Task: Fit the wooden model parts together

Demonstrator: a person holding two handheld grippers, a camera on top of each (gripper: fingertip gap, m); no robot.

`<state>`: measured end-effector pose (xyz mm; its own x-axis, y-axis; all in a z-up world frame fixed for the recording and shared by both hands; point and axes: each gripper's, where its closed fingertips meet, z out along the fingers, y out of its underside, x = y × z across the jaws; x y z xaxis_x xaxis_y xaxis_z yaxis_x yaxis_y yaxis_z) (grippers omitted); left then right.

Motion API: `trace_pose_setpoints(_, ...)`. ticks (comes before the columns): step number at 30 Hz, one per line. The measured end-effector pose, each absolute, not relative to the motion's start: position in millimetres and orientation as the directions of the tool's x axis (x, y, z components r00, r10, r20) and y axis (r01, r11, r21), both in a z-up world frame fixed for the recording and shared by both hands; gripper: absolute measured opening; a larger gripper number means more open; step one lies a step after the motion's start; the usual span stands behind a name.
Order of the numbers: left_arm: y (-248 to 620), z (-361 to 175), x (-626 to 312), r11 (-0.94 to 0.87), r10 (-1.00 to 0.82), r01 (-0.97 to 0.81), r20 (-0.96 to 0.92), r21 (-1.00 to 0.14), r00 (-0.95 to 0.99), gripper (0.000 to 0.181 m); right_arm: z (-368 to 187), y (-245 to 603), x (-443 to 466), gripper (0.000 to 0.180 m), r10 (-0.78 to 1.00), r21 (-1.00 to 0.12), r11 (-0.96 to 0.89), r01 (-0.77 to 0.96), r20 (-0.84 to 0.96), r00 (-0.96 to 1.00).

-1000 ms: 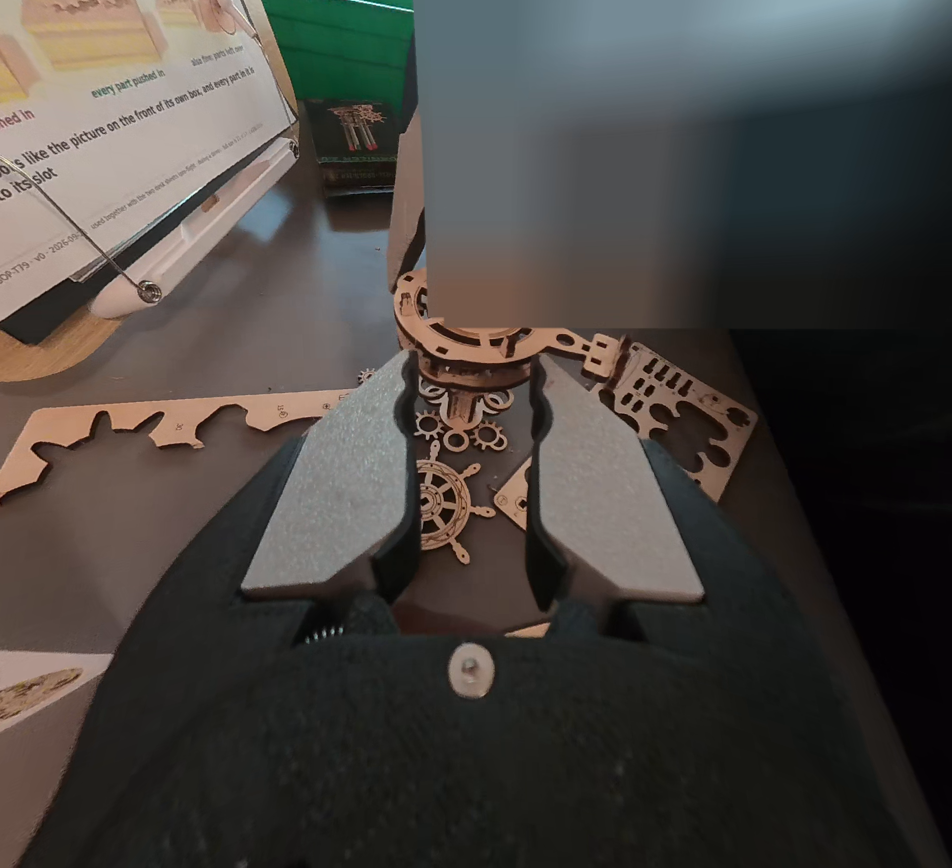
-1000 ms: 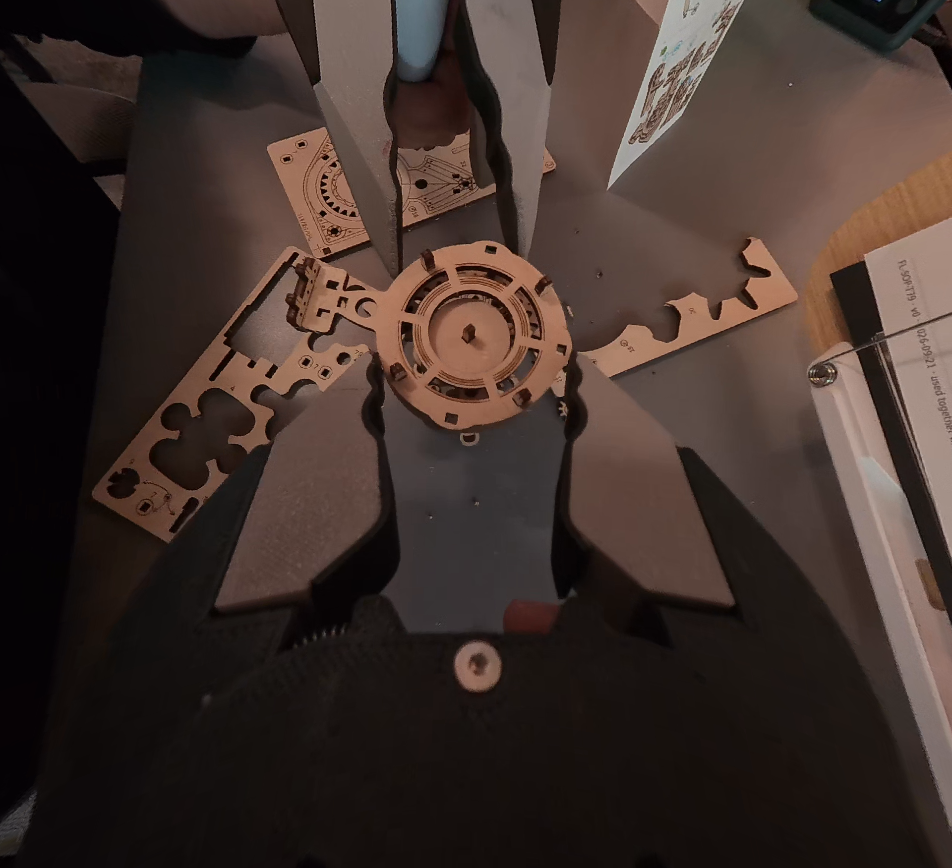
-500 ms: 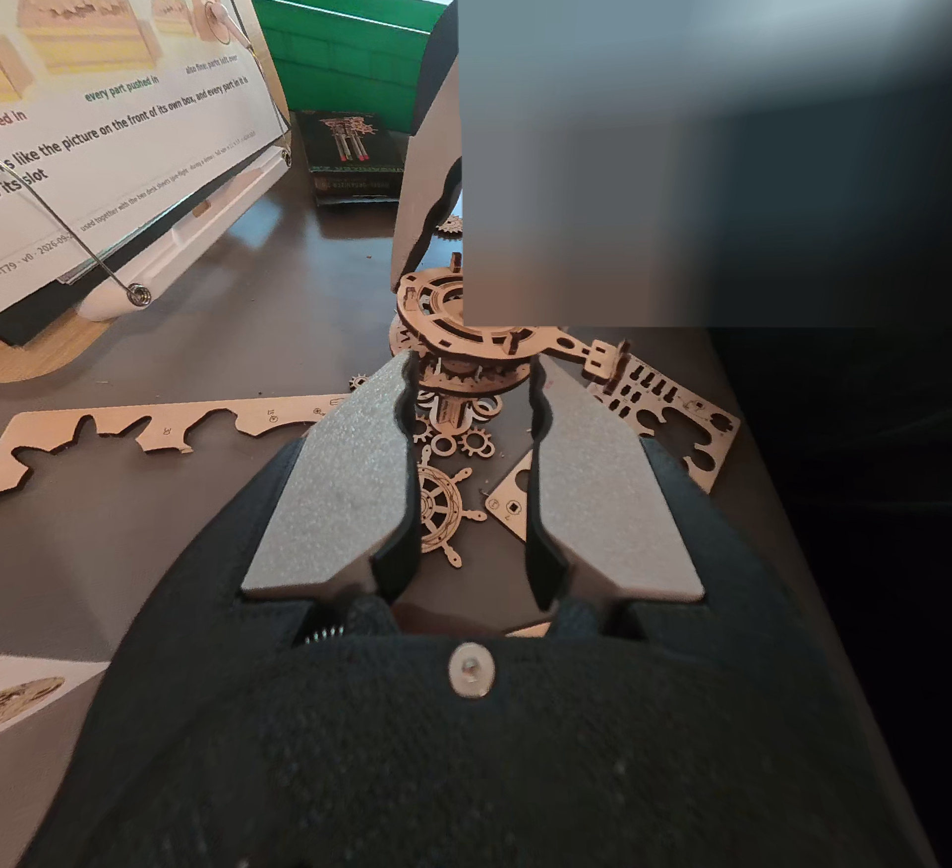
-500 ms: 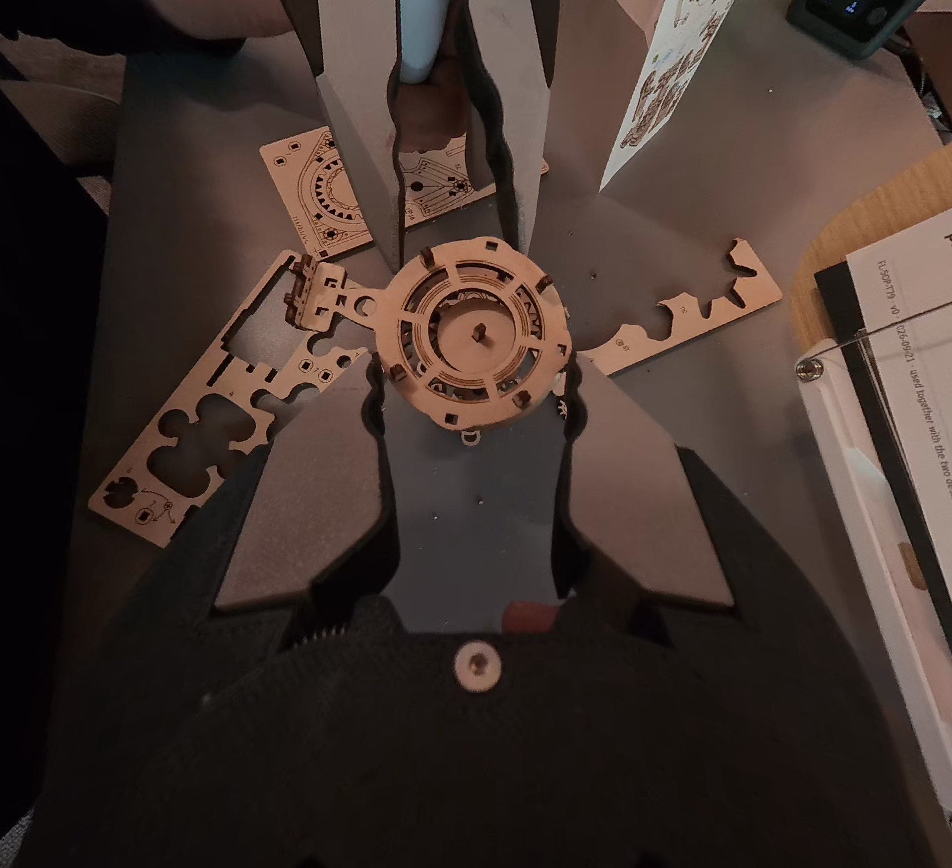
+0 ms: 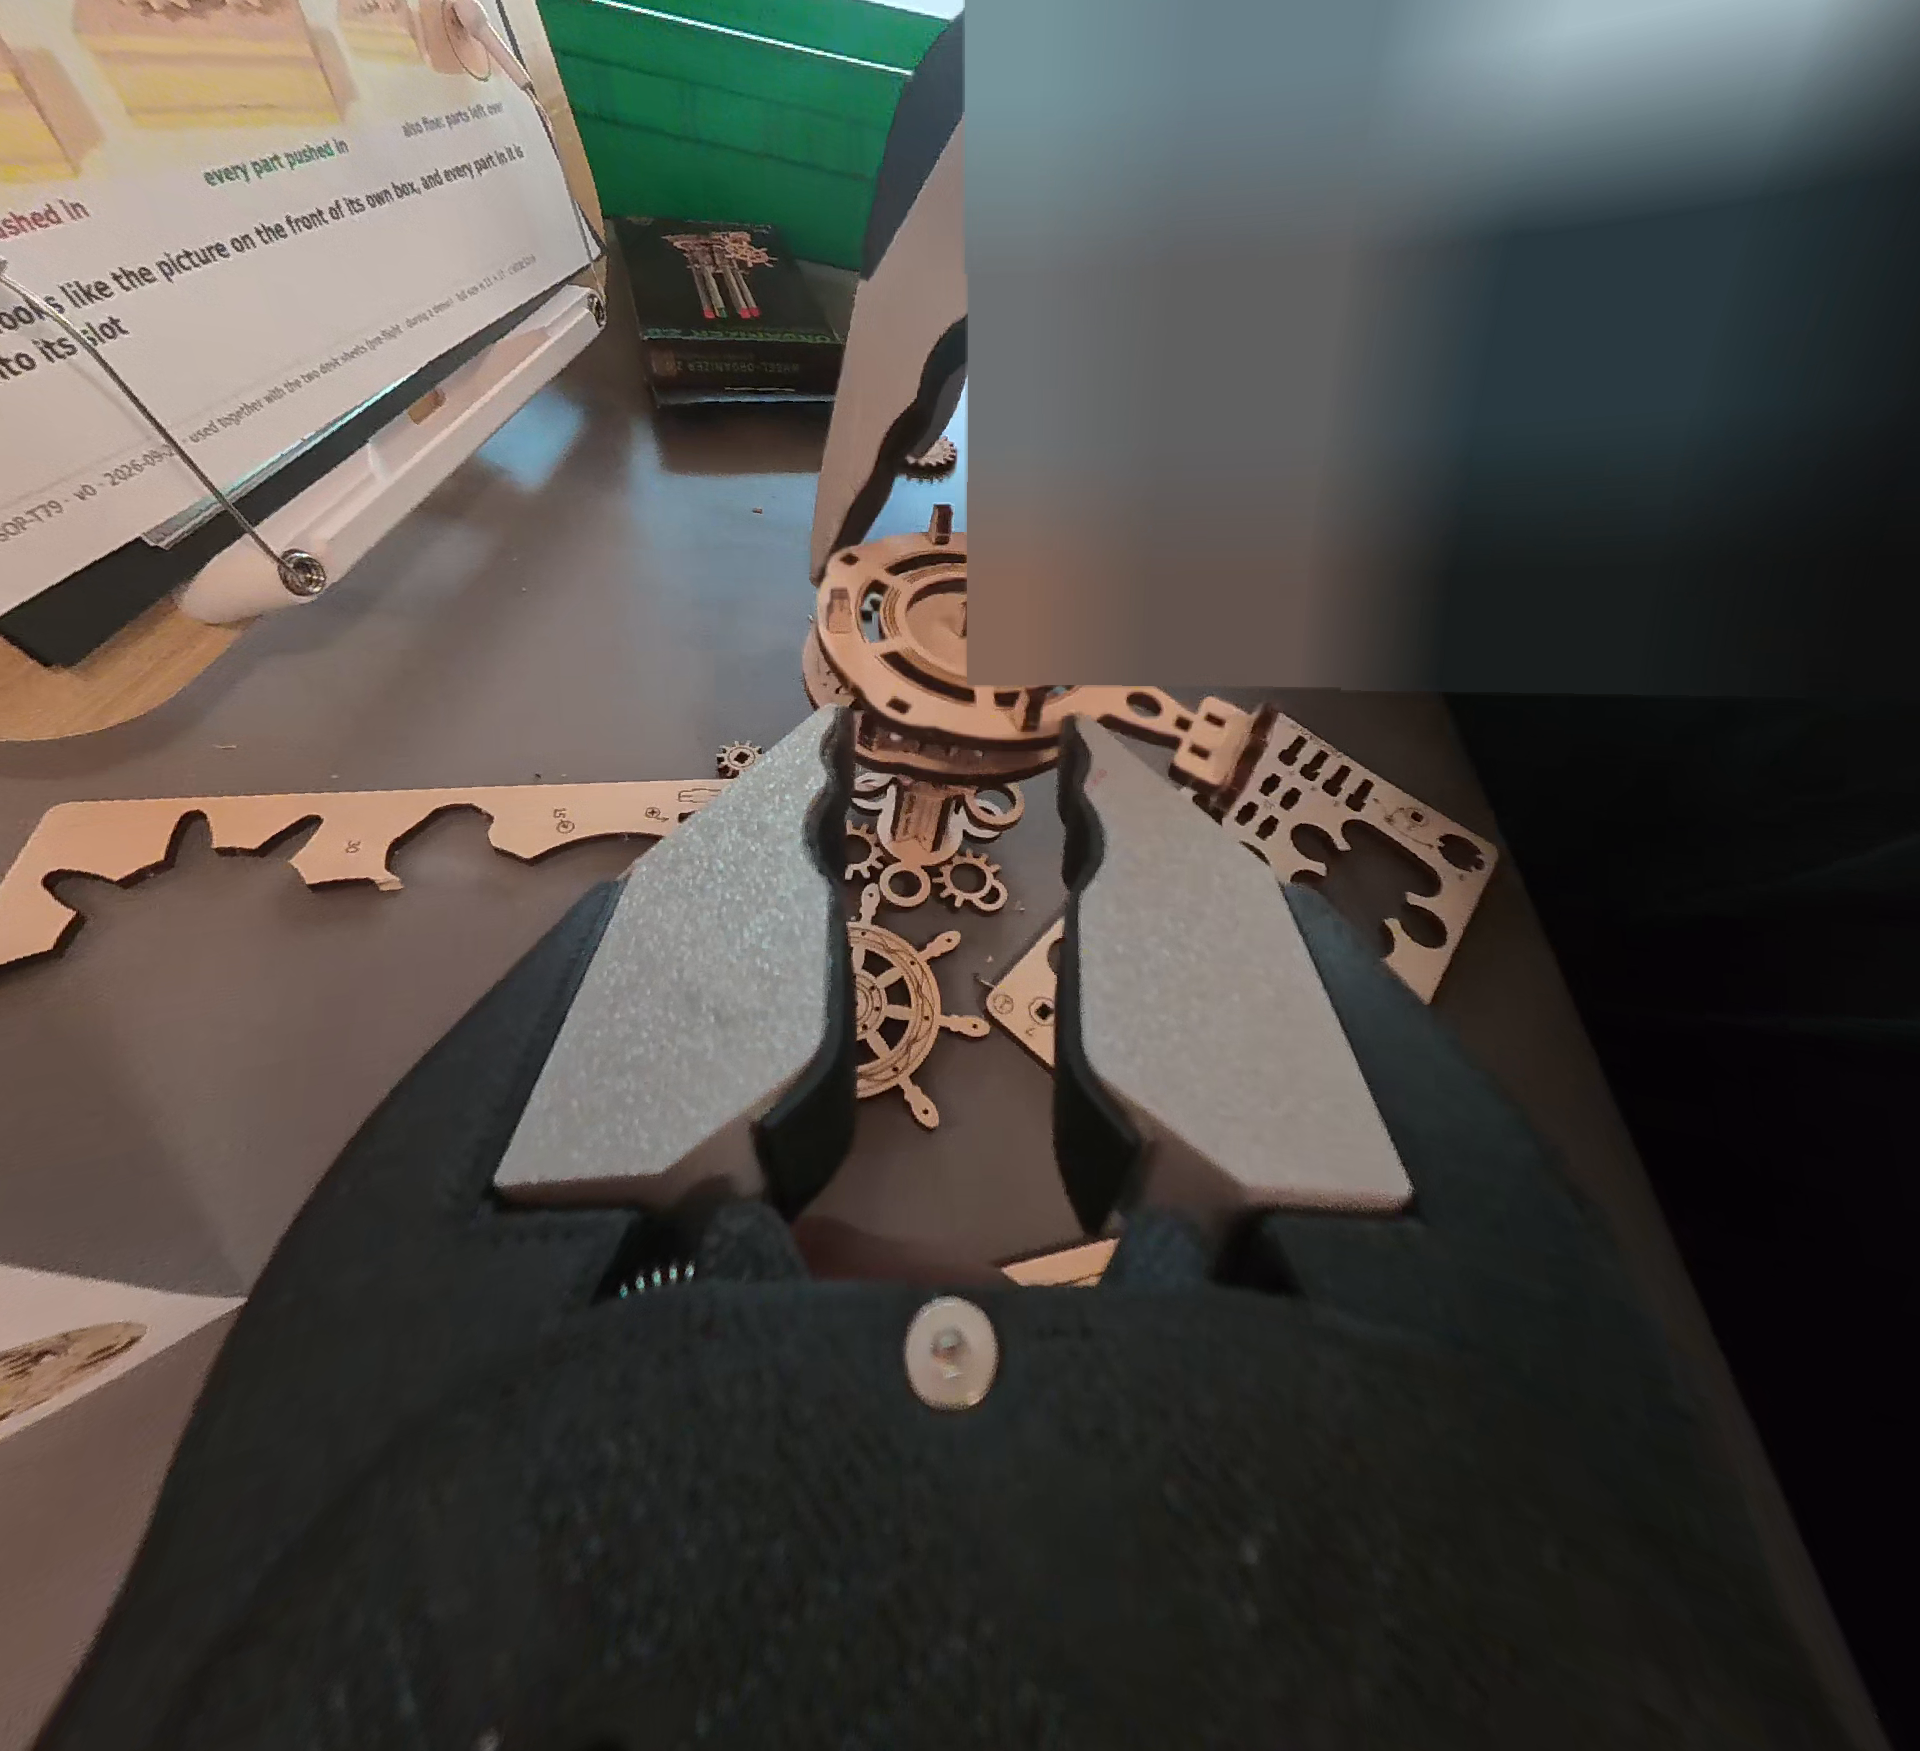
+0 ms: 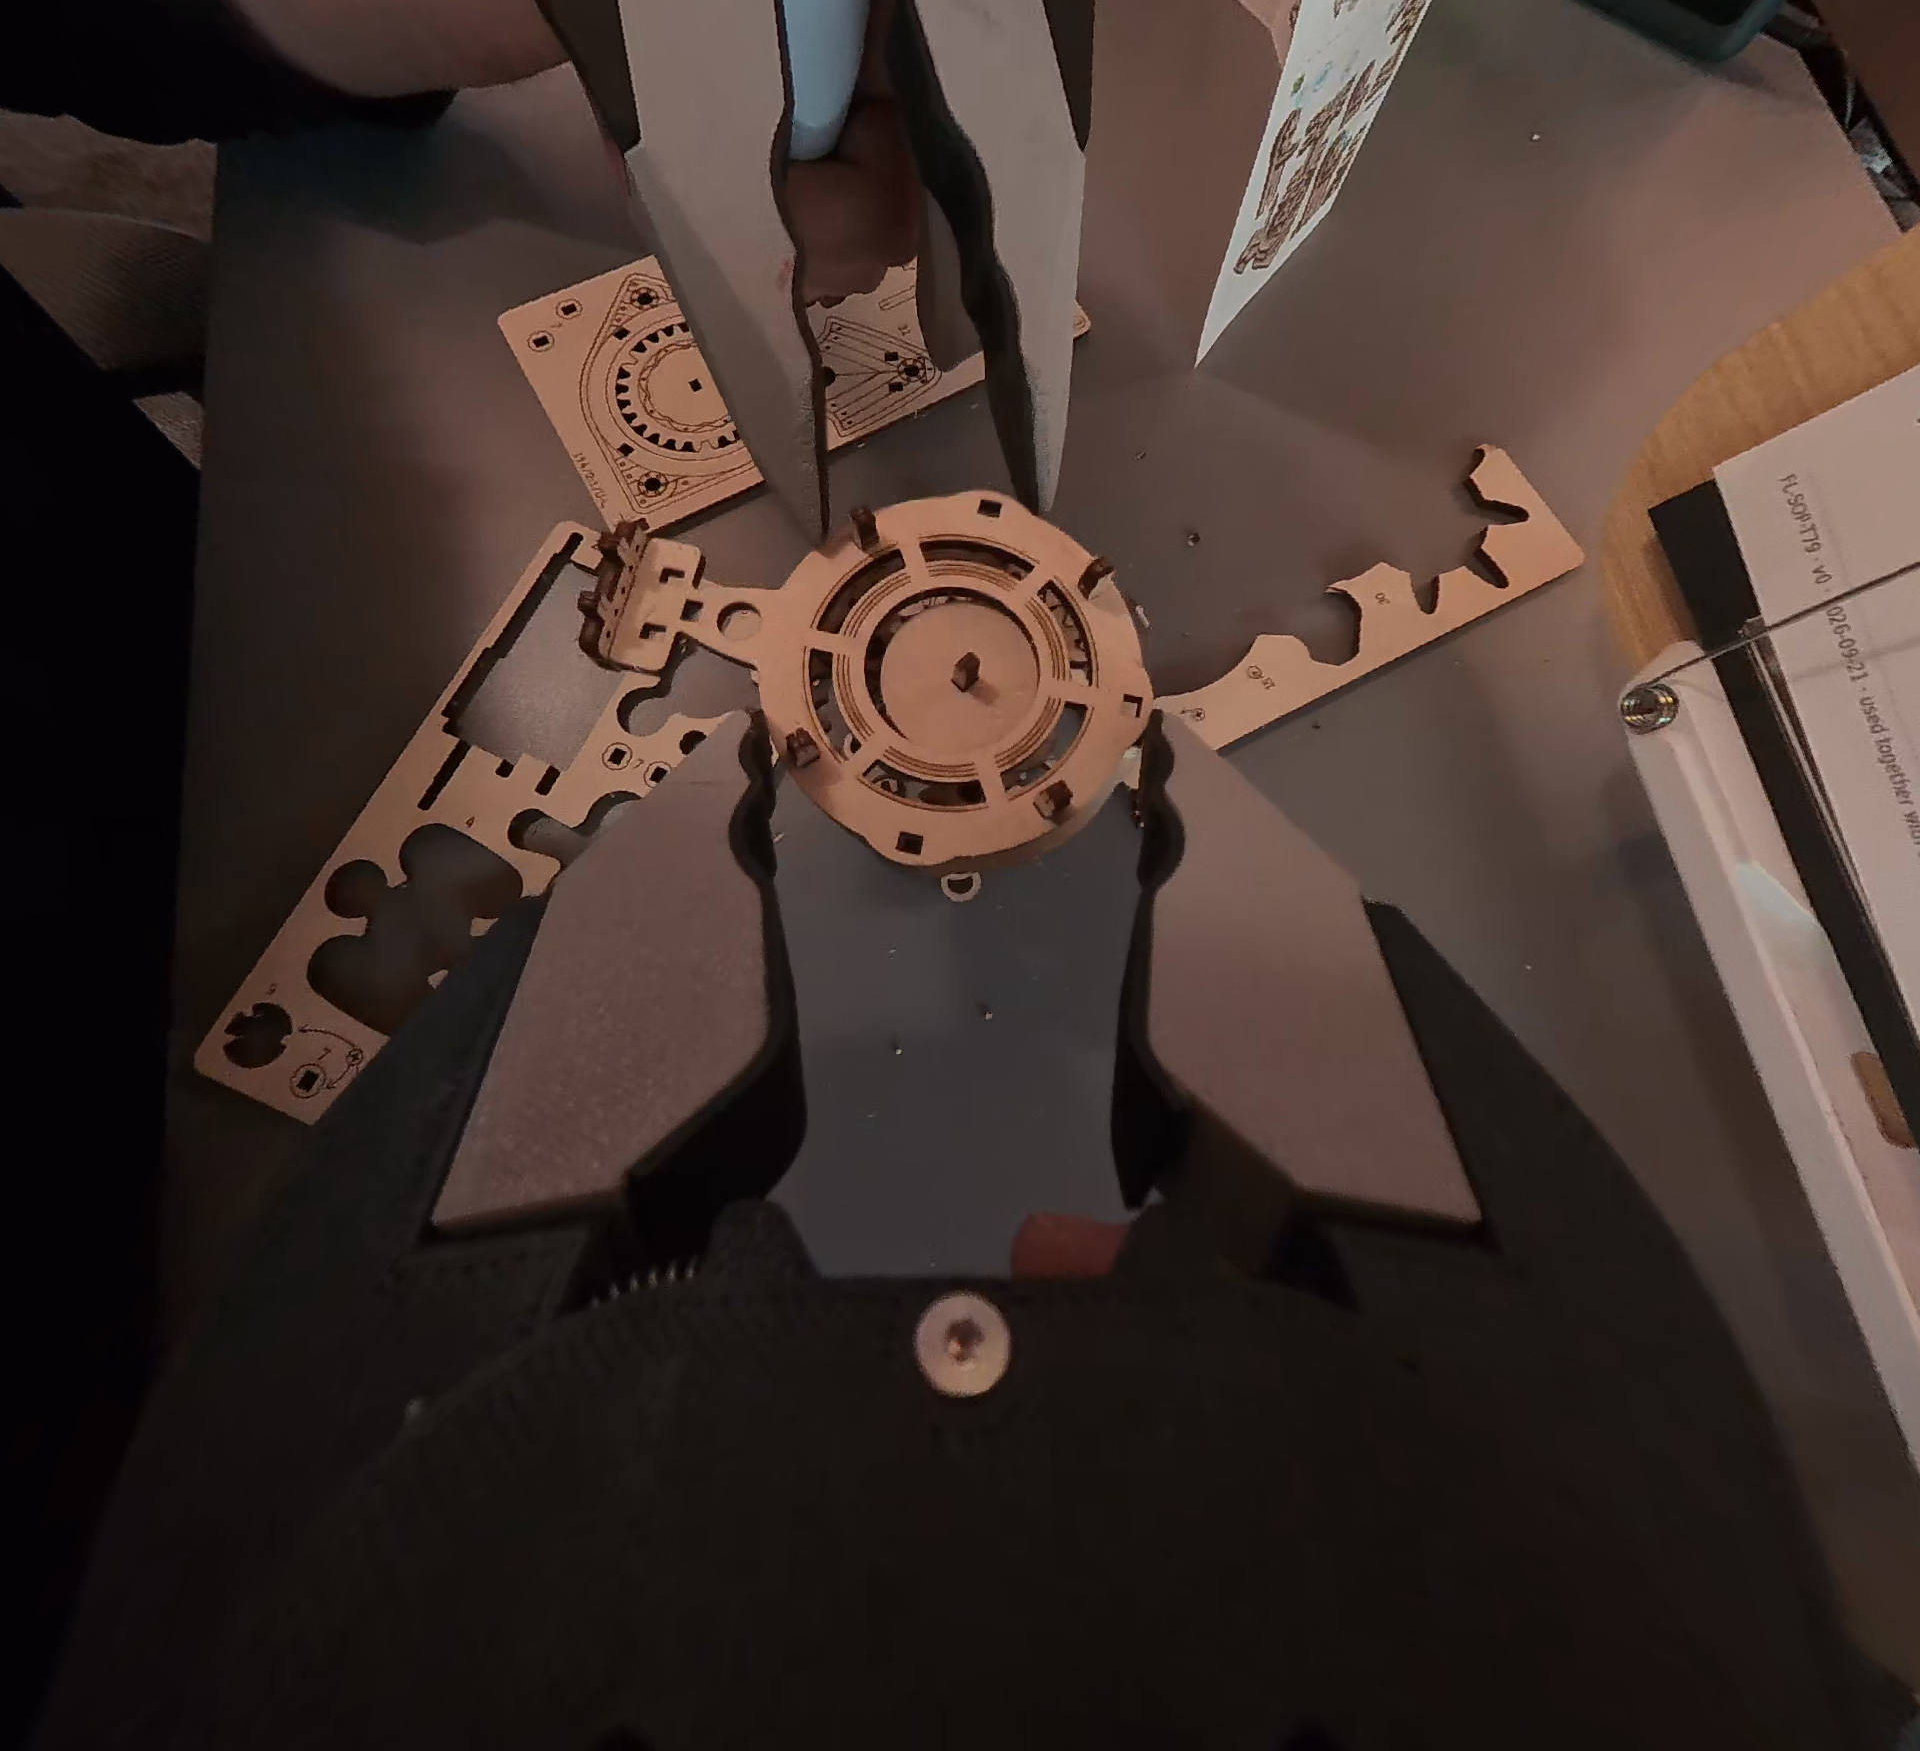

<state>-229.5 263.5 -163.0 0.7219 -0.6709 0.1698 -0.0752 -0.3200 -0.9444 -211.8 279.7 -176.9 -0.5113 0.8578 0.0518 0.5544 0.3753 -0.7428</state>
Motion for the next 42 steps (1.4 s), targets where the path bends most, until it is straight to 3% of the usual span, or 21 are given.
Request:
trace_pose_setpoints(11,266,-140,-234,-0.270,-0.654,-0.080,0.122,-0.959,0.747,0.028,-177,281,-212,0.068,0.859,-0.744,0.378,0.551,0.060,-0.509)
trace_pose_setpoints(18,274,-152,-201,-0.296,-0.749,-0.371,-0.027,-0.880,0.662,0.027,-178,281,-211,0.068,0.858,-0.744,0.379,0.550,0.059,-0.511)
trace_pose_setpoints(22,283,-154,-197,-0.297,-0.786,-0.445,-0.049,-0.845,0.616,0.024,-178,280,-210,0.068,0.854,-0.742,0.385,0.549,0.061,-0.516)
trace_pose_setpoints(29,287,-162,-195,-0.318,-0.843,-0.515,-0.011,-0.796,0.538,0.023,-178,280,-210,0.068,0.854,-0.745,0.380,0.548,0.055,-0.517)
trace_pose_setpoints(42,286,-163,-194,-0.309,-0.864,-0.506,0.016,-0.805,0.503,0.029,-177,279,-211,0.068,0.852,-0.744,0.383,0.547,0.057,-0.520)
